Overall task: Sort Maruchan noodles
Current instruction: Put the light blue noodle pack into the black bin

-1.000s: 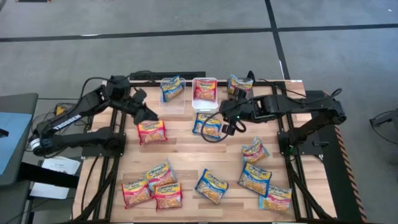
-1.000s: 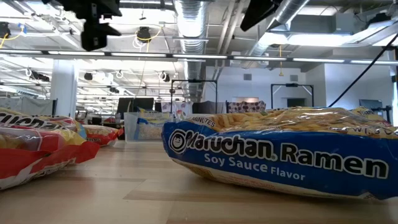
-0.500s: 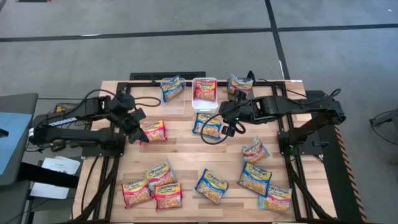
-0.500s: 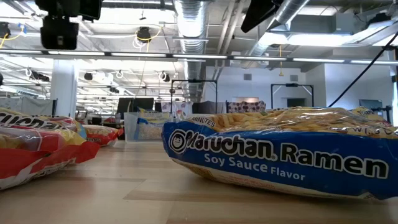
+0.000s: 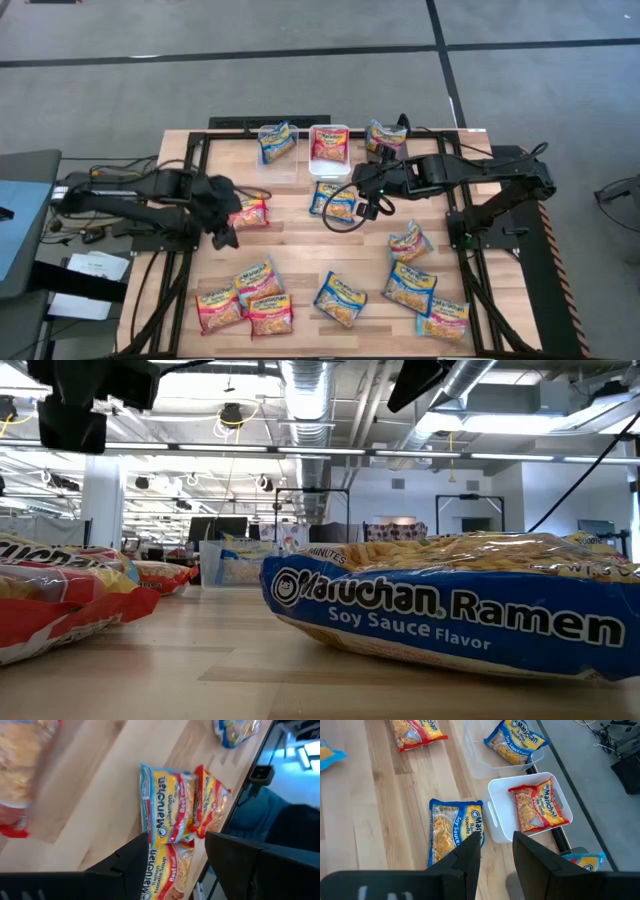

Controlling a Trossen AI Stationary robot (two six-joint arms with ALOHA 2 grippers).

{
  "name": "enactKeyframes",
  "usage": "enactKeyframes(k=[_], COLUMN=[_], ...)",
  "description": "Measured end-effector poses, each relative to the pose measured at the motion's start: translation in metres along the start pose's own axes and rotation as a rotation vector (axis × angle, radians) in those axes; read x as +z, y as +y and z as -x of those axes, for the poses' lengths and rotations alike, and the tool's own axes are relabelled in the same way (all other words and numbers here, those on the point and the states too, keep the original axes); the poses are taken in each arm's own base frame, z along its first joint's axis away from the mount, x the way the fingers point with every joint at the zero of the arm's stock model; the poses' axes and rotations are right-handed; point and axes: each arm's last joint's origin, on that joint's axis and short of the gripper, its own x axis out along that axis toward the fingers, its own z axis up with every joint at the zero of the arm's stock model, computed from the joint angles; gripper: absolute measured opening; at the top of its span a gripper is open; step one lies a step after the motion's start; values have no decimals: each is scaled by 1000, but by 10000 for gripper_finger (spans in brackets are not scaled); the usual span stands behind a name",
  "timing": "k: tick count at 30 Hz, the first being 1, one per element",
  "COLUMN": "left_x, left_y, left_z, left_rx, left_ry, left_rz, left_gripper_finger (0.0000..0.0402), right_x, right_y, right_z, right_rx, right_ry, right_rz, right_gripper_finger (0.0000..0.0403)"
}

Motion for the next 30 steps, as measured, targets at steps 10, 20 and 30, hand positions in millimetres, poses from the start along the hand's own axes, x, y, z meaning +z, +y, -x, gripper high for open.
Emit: enactKeyframes(k=[10,20,30], left_x=[-17,-29,-31], left_y=[18,32,32], left_z=[-54,-74,-102], left_rx=[-96,-36,5], left_ry=[32,17,89], left_rz=[105,143,121], left_gripper_finger=[184,184,184], right_x=[0,0,0], right_y=[1,1,1], right_z=[-1,-1,-1], right_rx=[22,24,24], right_ry=[3,5,5], right_rz=[13,7,5], right_gripper_finger=[140,140,140])
